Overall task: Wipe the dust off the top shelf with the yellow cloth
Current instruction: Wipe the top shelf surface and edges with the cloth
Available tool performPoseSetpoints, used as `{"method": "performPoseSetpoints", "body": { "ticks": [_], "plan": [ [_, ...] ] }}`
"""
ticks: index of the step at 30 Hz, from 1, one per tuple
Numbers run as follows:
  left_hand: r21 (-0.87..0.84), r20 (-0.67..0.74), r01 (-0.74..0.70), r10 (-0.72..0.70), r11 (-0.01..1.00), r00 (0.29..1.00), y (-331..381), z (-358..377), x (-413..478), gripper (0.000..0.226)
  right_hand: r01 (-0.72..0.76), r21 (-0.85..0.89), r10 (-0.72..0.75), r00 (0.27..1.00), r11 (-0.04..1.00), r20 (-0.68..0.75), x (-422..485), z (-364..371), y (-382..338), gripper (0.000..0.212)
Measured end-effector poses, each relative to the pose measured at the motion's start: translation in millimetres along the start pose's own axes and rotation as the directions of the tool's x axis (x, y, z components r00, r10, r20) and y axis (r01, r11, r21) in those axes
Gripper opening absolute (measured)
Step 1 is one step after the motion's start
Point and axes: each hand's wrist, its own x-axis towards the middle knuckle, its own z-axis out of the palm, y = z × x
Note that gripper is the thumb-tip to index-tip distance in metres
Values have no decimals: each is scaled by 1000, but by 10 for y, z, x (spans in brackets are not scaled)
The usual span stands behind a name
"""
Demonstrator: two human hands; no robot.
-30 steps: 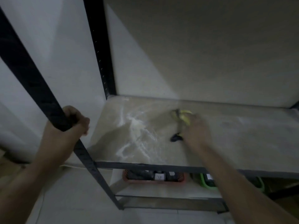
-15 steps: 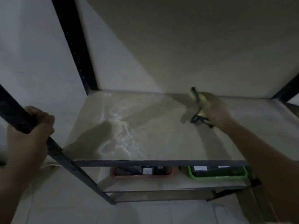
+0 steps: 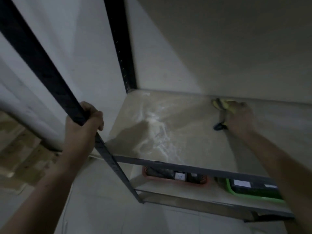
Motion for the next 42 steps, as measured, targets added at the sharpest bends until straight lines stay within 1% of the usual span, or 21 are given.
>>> {"method": "performPoseSetpoints", "body": {
  "ticks": [2, 5, 7, 10, 12, 14, 15, 17, 19, 21, 25, 27, 28, 30, 32, 34, 36, 37, 38, 39, 42],
  "plan": [
    [21, 10, 13, -13, 1000, 1000, 48, -18, 0, 31, 117, 5, -117, 993, 993, 3, -96, 168, -532, 35],
    [22, 15, 38, -38, 999, 999, -9, -42, 15, 27, 253, 42, -254, 967, 967, 11, -364, 391, -1248, 34],
    [38, 13, 33, -33, 999, 999, 5, -26, -3, 24, 366, 121, -371, 928, 923, 25, -548, 542, -1637, 37],
    [41, 32, 51, -52, 998, 998, -12, -26, 11, 23, 421, 295, -457, 887, 858, 62, -528, 544, -1783, 41],
    [39, 36, 57, -59, 998, 998, -22, -33, 18, 24, 426, 378, -468, 883, 822, 22, -343, 398, -1587, 44],
    [38, 46, 53, -55, 998, 997, -31, -37, 16, 27, 450, 330, -444, 891, 830, -98, -43, 235, -1283, 46],
    [34, 50, 49, -51, 998, 997, -38, -37, 18, 28, 415, 280, -396, 910, 865, -125, 154, 165, -1115, 42],
    [30, 49, 49, -50, 998, 998, -53, -46, 24, 31, 225, 137, -218, 974, 965, -63, 506, 68, -756, 38],
    [43, 48, 49, -51, 998, 998, -58, -56, 29, 31, 39, 27, -40, 999, 999, 14, 690, 102, -464, 42],
    [47, 53, 47, -49, 998, 997, -75, -71, 30, 31, -5, 21, 5, 1000, 1000, 15, 673, 219, -414, 41],
    [39, 41, 43, -45, 998, 998, -64, -59, 35, 32, 96, -40, -96, 995, 995, 17, 608, 463, -746, 41],
    [34, 35, 40, -41, 999, 999, -55, -48, 30, 33, 127, 24, -127, 992, 992, 7, 540, 538, -1058, 36],
    [31, 33, 38, -39, 999, 999, -50, -44, 25, 34, 184, 61, -185, 983, 981, 5, 465, 585, -1239, 38],
    [36, 35, 38, -39, 999, 999, -39, -37, 17, 35, 326, 170, -329, 944, 930, -7, 240, 681, -1634, 48],
    [36, 39, 38, -39, 999, 998, -32, -25, 24, 35, 452, 221, -461, 887, 864, -14, -35, 745, -1985, 48],
    [24, 46, 37, -38, 999, 998, -38, -28, 29, 33, 532, 235, -553, 833, 813, 28, -240, 748, -2228, 41],
    [14, 46, 54, -54, 998, 997, -43, -36, 30, 27, 543, 360, -608, 788, 759, 94, -309, 689, -2300, 42],
    [13, 47, 62, -63, 998, 997, -45, -44, 33, 22, 529, 426, -619, 780, 734, 98, -284, 635, -2275, 44],
    [13, 53, 69, -70, 997, 996, -46, -52, 35, 18, 527, 455, -617, 784, 718, 64, -229, 575, -2209, 47],
    [14, 64, 75, -76, 997, 995, -45, -59, 35, 16, 521, 451, -591, 807, 725, 18, -153, 495, -2102, 49],
    [13, 81, 83, -84, 996, 993, -46, -78, 45, 17, 443, 334, -431, 895, 832, -111, 196, 208, -1538, 51]
  ]
}}
